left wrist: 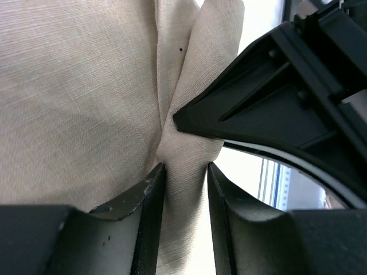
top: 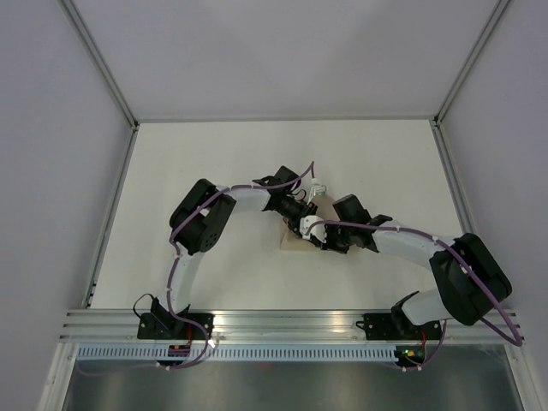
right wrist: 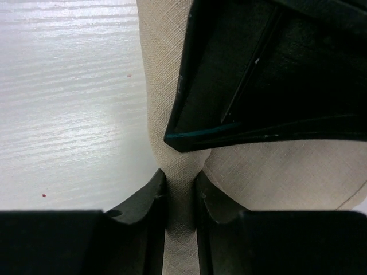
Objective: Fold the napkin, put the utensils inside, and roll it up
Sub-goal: Roll the napkin at the center of the board.
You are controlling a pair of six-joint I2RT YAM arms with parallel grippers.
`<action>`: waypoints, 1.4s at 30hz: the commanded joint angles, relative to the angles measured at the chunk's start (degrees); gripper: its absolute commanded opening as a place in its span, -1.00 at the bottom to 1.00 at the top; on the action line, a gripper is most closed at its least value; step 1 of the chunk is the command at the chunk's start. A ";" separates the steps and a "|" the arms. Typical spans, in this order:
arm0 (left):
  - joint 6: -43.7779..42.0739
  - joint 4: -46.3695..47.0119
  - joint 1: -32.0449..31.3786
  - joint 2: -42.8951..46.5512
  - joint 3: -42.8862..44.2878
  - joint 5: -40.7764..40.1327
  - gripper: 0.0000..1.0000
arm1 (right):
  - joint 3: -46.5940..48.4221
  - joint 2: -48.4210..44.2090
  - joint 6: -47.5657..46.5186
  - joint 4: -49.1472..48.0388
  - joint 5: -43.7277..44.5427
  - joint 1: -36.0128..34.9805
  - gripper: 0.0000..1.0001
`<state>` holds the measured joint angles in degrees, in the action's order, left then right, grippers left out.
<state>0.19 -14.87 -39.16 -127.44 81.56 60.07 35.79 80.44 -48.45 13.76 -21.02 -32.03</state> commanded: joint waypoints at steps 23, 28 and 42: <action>15.82 39.73 8.48 36.27 -33.56 -37.91 -0.23 | 35.13 37.58 -11.58 43.27 -18.89 12.60 -0.56; 4.78 45.54 1.38 43.67 -42.08 -47.40 -0.19 | 40.92 43.65 -11.85 47.06 -19.24 13.13 -0.56; -25.40 38.96 -23.06 34.37 -36.57 -66.40 0.29 | 44.63 49.19 -10.53 48.20 -18.89 14.10 -0.55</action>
<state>-15.64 25.47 -59.86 -90.00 41.45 -1.54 81.69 125.03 -56.25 67.64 -49.58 -17.39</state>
